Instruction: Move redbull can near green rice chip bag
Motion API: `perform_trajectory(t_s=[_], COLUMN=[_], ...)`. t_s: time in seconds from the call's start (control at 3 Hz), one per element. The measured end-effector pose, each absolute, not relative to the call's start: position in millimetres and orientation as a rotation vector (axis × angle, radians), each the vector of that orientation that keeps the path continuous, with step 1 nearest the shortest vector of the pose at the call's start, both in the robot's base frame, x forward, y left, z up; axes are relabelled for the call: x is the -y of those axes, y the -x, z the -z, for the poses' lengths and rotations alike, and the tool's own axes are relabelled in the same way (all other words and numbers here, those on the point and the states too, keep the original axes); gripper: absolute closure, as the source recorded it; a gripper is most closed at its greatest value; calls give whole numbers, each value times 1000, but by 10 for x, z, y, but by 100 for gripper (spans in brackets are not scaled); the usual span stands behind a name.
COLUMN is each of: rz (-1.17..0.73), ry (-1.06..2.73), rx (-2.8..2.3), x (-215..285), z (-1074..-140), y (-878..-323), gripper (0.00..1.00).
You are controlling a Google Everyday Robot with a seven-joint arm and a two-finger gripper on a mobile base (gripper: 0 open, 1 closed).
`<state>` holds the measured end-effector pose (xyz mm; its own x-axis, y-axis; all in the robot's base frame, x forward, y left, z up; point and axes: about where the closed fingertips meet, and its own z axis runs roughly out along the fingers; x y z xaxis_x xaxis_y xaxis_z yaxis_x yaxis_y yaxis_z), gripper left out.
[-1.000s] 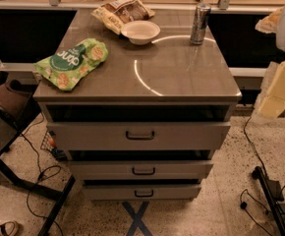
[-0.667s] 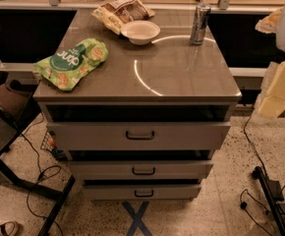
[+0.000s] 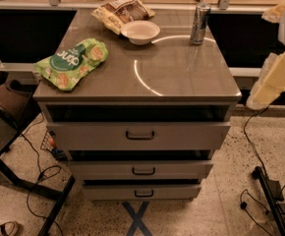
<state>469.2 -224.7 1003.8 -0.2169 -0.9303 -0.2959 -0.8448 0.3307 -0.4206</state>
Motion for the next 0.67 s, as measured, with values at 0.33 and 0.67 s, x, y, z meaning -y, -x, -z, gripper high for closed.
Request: perform_trajectory(t_s=[0.33, 0.67], rz=[246, 158], ry=[1365, 1014], rx=[-2069, -2000], x=[2504, 2883], z=[-10055, -10081], y=[-5101, -5889], gripper=[0, 0])
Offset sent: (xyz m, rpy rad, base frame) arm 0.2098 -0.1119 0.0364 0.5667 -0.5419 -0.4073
